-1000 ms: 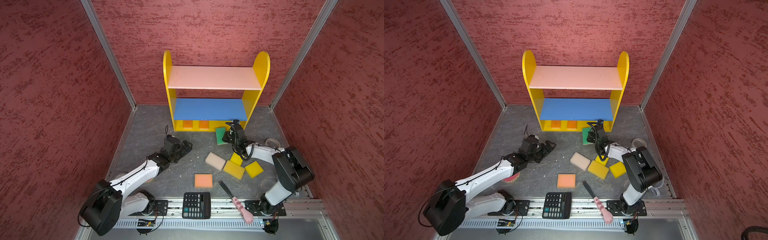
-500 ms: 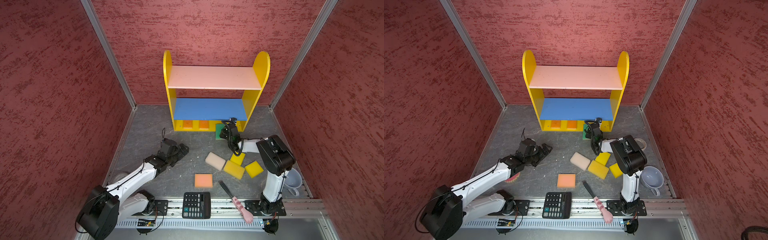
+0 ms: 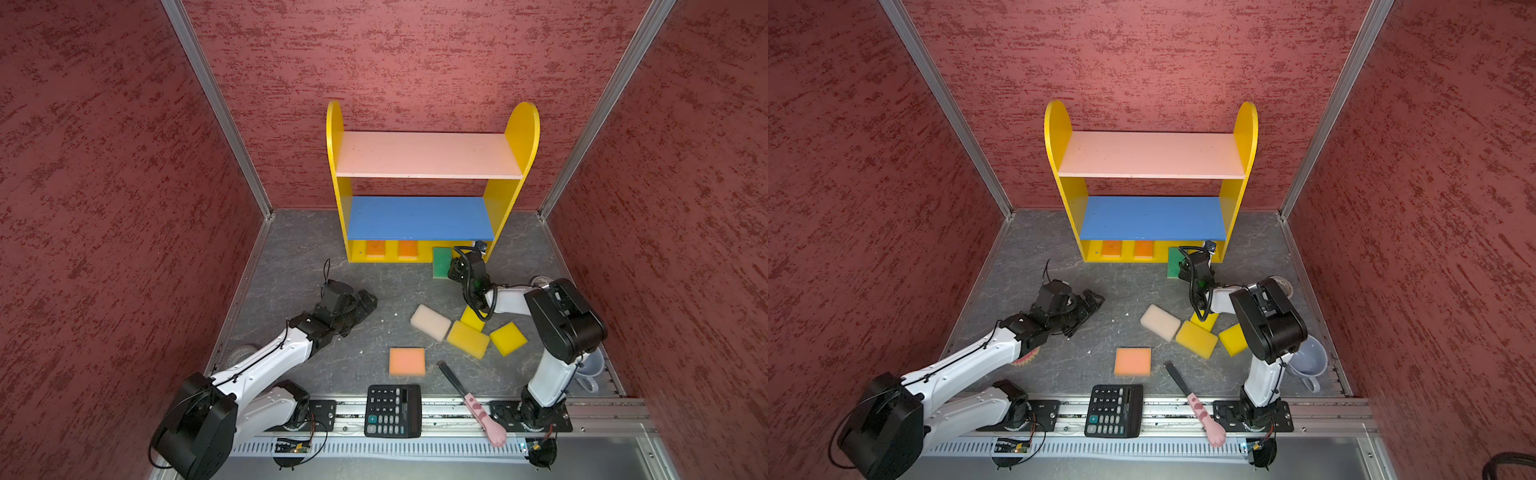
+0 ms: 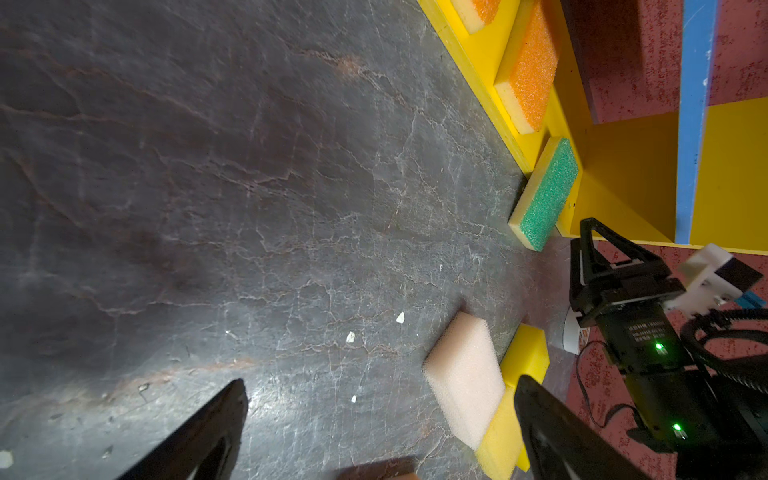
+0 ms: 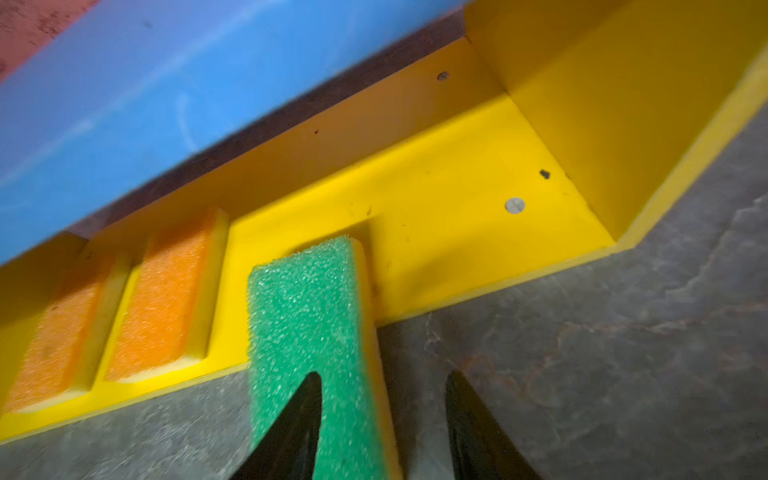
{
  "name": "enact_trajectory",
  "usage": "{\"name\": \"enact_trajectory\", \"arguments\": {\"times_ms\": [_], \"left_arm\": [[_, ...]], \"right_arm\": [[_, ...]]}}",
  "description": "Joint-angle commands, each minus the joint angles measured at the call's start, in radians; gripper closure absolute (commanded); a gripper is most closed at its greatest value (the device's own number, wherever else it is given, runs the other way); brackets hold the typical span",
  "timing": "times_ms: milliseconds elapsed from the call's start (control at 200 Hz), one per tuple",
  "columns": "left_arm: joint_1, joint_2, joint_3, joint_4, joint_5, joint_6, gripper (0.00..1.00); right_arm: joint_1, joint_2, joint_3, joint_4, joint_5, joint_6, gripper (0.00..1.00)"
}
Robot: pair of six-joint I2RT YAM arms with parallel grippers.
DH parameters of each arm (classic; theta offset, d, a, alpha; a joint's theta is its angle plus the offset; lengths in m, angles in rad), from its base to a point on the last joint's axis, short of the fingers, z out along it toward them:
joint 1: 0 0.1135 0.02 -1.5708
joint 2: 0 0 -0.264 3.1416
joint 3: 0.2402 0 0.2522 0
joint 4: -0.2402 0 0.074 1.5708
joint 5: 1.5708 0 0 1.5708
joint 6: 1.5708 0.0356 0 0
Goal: Place and organize the cleaning sponges onto the shelf
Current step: 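Press the green sponge flat against the shelf base with the right gripper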
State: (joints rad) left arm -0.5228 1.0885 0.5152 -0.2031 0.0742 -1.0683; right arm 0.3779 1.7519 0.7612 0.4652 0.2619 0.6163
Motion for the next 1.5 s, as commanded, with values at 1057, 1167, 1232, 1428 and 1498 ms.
{"name": "enact_trajectory", "arguments": {"times_ms": [1057,1167,1232,1428,1498], "left_arm": [[0.023,-0.022,-0.057,0.005,0.026,-0.007,0.00],[0.023,-0.016,-0.057,0.002,0.026,-0.008,0.00],[0.023,-0.012,-0.055,0.003,0.027,-0.009,0.01],[0.023,0.004,-0.053,0.011,0.030,-0.013,0.01],[0.023,0.012,-0.049,0.014,0.032,-0.012,0.01]], "right_arm": [[-0.006,0.251,-0.044,0.323,-0.265,0.401,1.00],[-0.021,0.283,-0.004,0.329,-0.277,0.403,1.00],[-0.027,0.292,0.008,0.330,-0.269,0.407,1.00],[-0.046,0.316,0.052,0.329,-0.271,0.410,1.00],[-0.054,0.315,0.053,0.335,-0.265,0.417,1.00]]}}
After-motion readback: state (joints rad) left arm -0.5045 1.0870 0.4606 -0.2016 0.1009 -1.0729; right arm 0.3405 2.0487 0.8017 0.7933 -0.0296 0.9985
